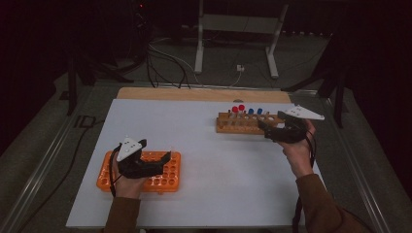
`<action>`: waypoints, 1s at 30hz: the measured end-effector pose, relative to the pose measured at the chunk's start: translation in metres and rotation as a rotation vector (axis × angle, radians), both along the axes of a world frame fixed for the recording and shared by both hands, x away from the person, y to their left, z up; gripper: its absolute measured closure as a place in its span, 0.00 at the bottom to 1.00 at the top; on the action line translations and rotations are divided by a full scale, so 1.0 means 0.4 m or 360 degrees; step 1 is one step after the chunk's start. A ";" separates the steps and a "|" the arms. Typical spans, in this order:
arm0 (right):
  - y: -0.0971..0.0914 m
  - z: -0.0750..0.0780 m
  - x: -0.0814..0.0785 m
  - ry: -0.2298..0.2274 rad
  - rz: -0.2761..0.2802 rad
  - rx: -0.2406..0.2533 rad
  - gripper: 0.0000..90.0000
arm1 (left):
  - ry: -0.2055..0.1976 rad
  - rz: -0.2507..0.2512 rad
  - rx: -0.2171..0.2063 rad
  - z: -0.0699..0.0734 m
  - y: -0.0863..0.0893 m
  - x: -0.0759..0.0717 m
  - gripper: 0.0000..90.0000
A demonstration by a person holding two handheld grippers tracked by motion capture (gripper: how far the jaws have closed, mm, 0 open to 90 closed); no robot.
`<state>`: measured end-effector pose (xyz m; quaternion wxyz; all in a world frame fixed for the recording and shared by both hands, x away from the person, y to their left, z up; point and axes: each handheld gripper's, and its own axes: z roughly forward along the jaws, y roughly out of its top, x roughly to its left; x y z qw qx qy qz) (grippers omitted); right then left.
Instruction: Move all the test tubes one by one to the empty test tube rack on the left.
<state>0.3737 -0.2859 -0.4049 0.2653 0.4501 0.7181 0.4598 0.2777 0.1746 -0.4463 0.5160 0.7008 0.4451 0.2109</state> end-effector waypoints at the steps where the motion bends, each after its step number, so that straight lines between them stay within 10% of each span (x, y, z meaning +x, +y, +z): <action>1: -0.004 -0.004 0.014 0.0014 -0.0020 -0.0006 0.19 | 0.0004 -0.0004 -0.0002 0.000 0.001 0.000 0.00; 11: -0.036 -0.074 0.107 0.0109 -0.0181 -0.0042 0.67 | 0.0012 0.0019 -0.0035 -0.008 0.006 0.004 0.00; 30: -0.007 -0.131 0.164 0.0193 -0.0207 -0.0112 0.83 | 0.0017 0.0018 -0.0031 -0.011 0.004 0.005 0.01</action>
